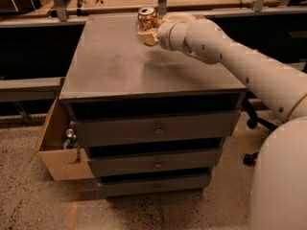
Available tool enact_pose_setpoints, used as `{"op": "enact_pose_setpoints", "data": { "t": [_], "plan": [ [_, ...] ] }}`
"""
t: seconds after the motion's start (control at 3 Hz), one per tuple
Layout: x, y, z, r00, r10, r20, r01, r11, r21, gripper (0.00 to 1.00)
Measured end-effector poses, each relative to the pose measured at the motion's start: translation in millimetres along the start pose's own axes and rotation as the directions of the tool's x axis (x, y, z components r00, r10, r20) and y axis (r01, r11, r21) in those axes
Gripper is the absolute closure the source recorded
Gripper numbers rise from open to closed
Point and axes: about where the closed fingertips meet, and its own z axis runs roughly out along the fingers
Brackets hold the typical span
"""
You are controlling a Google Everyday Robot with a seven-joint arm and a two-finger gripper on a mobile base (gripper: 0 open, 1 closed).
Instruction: Move orange can near water bottle
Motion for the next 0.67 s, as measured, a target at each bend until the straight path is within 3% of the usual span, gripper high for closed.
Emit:
{"op": "enact_pose_setpoints", "data": {
  "t": [0.67],
  "plan": [
    [3.5,-3.2,3.3,1.0,-0.015,-0.008,0.014,0.9999,-0.005,1.0]
  ]
}}
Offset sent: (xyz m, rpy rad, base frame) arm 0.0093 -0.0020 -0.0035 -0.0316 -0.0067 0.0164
